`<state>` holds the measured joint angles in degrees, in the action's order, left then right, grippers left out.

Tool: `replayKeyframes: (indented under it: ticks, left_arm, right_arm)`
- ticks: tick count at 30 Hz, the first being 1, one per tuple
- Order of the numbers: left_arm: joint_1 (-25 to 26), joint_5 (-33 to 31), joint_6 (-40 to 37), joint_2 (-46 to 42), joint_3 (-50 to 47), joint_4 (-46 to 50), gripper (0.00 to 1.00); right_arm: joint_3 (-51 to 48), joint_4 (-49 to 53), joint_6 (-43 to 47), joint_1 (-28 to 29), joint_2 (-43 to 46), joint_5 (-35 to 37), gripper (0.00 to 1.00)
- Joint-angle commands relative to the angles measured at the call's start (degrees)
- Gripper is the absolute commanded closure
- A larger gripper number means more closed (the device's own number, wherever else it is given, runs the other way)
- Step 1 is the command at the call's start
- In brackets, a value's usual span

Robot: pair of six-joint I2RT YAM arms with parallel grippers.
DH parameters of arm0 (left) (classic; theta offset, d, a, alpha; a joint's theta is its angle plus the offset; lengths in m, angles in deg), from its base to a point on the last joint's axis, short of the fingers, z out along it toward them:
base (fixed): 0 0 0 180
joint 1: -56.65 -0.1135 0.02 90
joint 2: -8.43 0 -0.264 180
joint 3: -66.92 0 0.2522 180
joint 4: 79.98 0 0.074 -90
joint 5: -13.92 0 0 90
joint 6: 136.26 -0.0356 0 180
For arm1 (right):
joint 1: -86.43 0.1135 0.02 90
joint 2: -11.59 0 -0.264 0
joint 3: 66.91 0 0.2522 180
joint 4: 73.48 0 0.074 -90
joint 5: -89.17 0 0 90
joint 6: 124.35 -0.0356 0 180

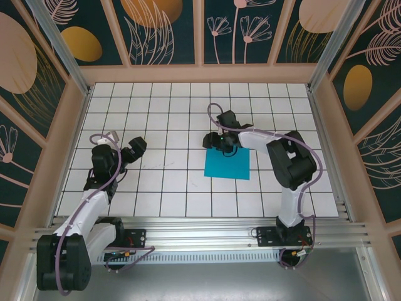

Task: Fold a paper plane with a square sheet of paper (pick it up from the middle)
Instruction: Move the square sheet of paper to the center of the table.

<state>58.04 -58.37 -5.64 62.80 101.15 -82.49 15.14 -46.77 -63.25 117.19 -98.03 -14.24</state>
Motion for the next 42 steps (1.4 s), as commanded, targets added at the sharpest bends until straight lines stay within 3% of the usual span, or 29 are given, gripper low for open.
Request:
replayKeyframes:
  ticks: [1, 8, 15, 20, 31, 37, 42]
  left_arm:
    - [-0.07, 4.61, 1.75, 1.62, 1.13, -0.61, 0.01]
    - [0.06, 10.00, 5.68, 4.61, -0.16, -5.90, 0.01]
    - [3.33, 10.31, 4.98, 8.63, 1.82, -5.52, 0.01]
    - [8.28, 8.83, 4.70, 12.28, 4.17, -5.48, 0.01]
    - [9.77, 6.60, 4.17, 14.15, 5.89, -3.94, 0.01]
    - [10.73, 6.24, 3.85, 16.05, 7.44, -3.58, 0.01]
    - [14.71, 5.09, 4.53, 20.89, 9.94, -4.29, 0.01]
  right_arm:
    - [-2.89, 5.15, -2.15, 0.26, 5.74, 6.73, 0.33]
    - [-12.94, -1.72, -8.52, 0.26, 10.71, 2.72, 0.34]
    - [-14.66, -1.24, -8.57, 3.02, 11.43, 3.12, 0.36]
    - [-15.27, -0.96, -2.53, 3.22, 9.47, 1.83, 0.36]
    - [-7.44, 4.05, 14.41, 3.51, 1.56, -1.76, 0.38]
    - [-1.47, 8.21, 9.36, 3.65, 4.56, 1.26, 0.34]
    - [4.27, 15.71, 3.08, 3.65, 4.65, 13.52, 0.25]
